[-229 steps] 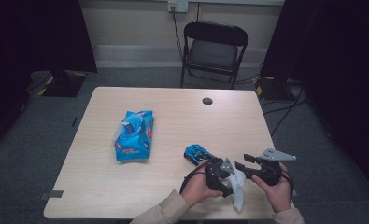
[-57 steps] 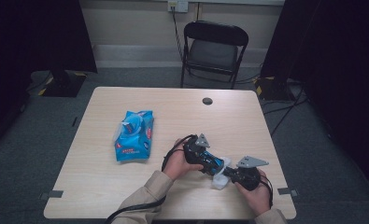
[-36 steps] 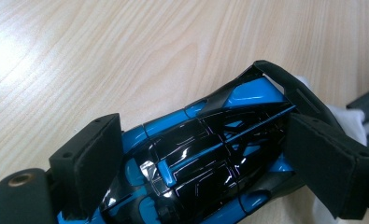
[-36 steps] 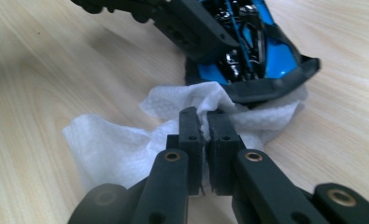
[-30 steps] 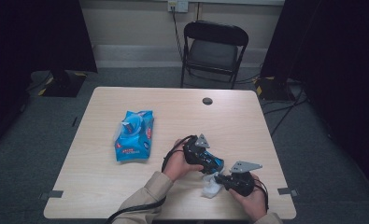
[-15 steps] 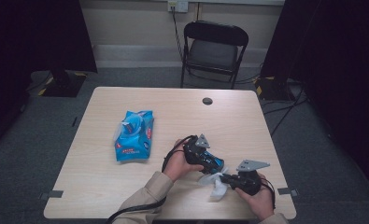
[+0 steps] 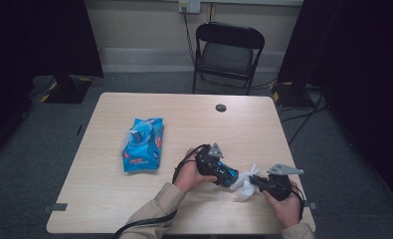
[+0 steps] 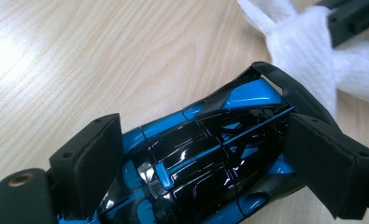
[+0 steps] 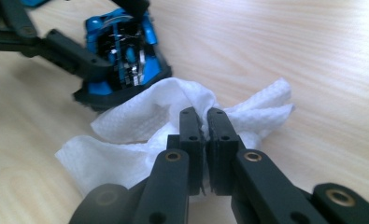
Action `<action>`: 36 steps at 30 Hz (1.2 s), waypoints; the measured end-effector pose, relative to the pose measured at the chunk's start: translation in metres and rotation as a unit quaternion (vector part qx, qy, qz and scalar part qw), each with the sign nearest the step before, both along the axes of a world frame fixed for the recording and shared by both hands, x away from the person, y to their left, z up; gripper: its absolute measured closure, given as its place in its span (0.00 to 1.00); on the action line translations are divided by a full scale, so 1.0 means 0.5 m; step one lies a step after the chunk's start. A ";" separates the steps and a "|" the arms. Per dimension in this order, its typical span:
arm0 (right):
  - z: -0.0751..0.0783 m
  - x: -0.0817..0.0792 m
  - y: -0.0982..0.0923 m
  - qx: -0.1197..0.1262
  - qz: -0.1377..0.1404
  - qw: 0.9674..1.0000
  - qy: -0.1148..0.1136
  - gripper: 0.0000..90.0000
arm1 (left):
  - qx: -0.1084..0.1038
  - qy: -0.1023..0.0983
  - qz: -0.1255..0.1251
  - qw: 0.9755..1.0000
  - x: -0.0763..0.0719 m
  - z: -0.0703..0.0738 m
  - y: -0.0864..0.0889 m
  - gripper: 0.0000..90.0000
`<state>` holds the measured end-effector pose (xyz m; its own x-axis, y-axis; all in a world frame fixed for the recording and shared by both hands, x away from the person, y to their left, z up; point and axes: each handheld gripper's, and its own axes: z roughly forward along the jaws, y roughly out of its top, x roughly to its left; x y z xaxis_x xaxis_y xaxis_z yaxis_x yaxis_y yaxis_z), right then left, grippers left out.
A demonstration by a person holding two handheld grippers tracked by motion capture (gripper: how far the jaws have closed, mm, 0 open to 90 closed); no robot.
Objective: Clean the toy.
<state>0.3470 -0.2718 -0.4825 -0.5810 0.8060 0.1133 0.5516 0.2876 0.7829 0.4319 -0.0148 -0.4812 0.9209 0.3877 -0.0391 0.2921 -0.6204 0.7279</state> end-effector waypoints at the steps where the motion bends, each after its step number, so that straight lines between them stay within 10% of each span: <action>1: -0.001 0.003 0.001 -0.002 -0.004 1.000 -0.003 0.96 | 0.000 0.000 0.000 1.000 0.000 0.000 0.000 0.13; 36: -0.032 -0.002 0.066 -0.001 0.060 0.998 0.013 0.96 | -0.002 -0.001 -0.001 1.000 0.000 -0.001 0.000 0.13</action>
<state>0.3459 -0.2390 -0.4986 -0.6707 0.7308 0.1273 0.5325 0.3549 0.7684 0.4320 -0.0146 -0.4816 0.9218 0.3856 -0.0392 0.2895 -0.6178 0.7311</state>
